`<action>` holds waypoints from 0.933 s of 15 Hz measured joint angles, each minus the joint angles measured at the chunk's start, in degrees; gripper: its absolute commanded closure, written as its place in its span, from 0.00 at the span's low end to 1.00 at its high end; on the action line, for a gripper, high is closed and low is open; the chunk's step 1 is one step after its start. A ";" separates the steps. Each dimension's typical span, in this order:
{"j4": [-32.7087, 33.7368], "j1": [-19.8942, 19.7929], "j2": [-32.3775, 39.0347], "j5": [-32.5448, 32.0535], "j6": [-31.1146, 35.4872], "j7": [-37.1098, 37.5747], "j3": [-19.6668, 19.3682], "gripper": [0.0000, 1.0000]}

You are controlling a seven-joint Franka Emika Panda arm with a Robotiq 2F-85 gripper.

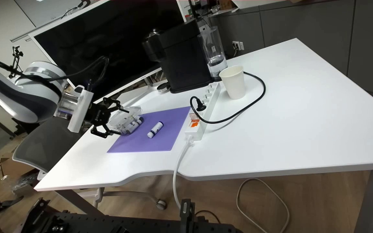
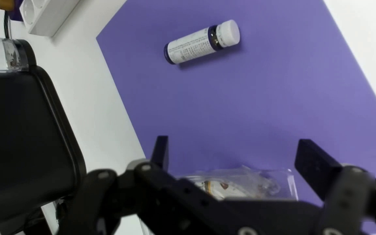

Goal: Open the lid of the clear container

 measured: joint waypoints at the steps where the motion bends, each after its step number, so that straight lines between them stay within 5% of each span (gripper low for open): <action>1: 0.49 0.00 0.49 -1.07 0.00 1.12 0.11 0.00; 14: 1.62 -0.98 1.24 -3.82 -0.85 5.25 1.38 0.00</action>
